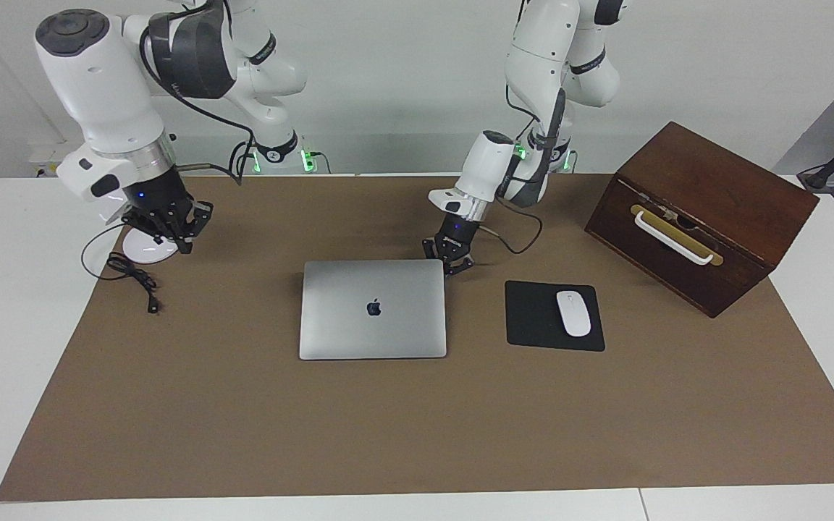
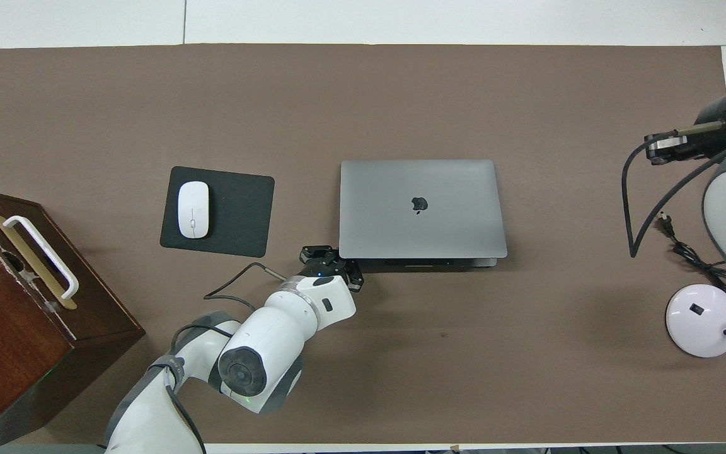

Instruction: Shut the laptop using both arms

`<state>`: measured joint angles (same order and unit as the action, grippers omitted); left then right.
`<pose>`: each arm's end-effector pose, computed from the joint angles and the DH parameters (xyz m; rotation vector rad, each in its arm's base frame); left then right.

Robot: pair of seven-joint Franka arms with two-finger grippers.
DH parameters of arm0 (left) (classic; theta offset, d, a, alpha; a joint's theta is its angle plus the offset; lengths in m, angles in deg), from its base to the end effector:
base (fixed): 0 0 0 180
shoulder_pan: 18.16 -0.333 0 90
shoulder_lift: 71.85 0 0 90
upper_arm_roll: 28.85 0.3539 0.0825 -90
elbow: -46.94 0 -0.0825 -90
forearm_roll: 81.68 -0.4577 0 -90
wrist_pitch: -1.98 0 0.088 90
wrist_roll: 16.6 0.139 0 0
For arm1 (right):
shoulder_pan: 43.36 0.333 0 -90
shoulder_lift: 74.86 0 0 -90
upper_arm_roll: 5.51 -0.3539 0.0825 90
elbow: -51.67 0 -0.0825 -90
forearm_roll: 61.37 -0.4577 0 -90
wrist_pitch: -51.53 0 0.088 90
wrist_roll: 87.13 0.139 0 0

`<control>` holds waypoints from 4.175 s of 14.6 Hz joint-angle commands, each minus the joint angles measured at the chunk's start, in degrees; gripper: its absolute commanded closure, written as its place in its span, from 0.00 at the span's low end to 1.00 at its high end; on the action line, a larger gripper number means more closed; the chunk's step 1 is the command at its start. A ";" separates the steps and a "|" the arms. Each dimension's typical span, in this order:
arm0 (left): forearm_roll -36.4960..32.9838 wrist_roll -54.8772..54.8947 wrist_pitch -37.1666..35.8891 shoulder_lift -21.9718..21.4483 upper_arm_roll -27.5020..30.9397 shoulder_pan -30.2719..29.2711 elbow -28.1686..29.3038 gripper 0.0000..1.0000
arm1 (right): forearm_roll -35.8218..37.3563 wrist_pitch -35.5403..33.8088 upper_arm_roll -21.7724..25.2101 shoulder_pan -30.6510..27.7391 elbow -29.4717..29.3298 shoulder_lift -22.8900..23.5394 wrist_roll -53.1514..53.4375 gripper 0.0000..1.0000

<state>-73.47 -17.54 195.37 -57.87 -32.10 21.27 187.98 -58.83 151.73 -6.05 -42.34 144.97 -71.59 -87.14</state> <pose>0.4432 -0.3865 0.2216 2.6277 -0.7715 0.8669 0.6632 0.0125 0.5782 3.0971 0.0524 0.0991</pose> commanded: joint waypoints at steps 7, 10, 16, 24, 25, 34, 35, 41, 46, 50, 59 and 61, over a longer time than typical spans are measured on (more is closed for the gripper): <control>-0.56 -1.79 -20.38 -12.64 0.36 -0.23 1.51 1.00 | -3.33 2.02 -0.69 -0.85 13.93 -11.62 5.11 1.00; -0.48 -1.70 -32.69 -19.32 0.62 -1.10 1.43 1.00 | -3.06 2.02 -0.60 -1.02 14.02 -12.15 3.80 1.00; -0.30 -1.35 -56.77 -28.38 1.59 -4.80 -3.39 1.00 | -1.92 2.11 -0.60 -1.11 13.32 -11.98 -0.24 0.00; -0.65 0.31 -80.87 -29.98 3.35 -10.41 -17.90 1.00 | 0.98 2.72 -0.60 -1.20 13.06 -12.06 -4.91 0.00; -0.74 1.63 -82.54 -29.98 3.35 -12.08 -19.04 1.00 | 0.98 2.81 -0.60 -1.20 13.06 -11.98 -4.91 0.00; -3.38 7.35 -90.56 -29.19 3.17 -31.33 -26.96 0.00 | -0.07 4.57 -0.69 -2.69 11.83 -10.92 -4.30 0.00; -3.38 7.35 -90.47 -29.19 3.34 -33.00 -26.96 0.00 | -0.16 4.48 -0.78 -2.60 11.65 -11.01 -3.69 0.00; -3.73 6.39 -92.13 -25.51 3.34 -39.43 -33.97 0.00 | -2.09 3.69 -1.13 -2.60 9.28 -10.57 -3.94 0.00; -3.73 6.21 -99.77 -21.02 3.43 -39.96 -43.73 0.00 | -2.18 1.07 -2.70 -5.31 7.52 -9.69 -4.30 0.00; -3.73 6.21 -106.63 -15.58 3.43 -41.10 -53.48 0.00 | -2.36 -0.87 -2.98 -4.45 7.26 -9.95 -4.12 0.00; -5.40 3.05 -104.89 -12.93 3.00 -39.87 -51.14 0.00 | -5.35 -4.83 1.94 -3.57 4.62 -9.51 -4.56 0.00; -5.40 2.96 -104.62 -12.93 3.08 -39.87 -50.34 0.00 | -5.35 -4.83 2.29 -3.31 4.53 -9.43 -4.48 0.00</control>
<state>-77.67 -13.39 90.37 -70.46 -29.25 -19.15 136.56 -62.90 148.07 -4.40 -46.19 150.91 -81.99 -90.51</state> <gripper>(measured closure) 0.000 0.000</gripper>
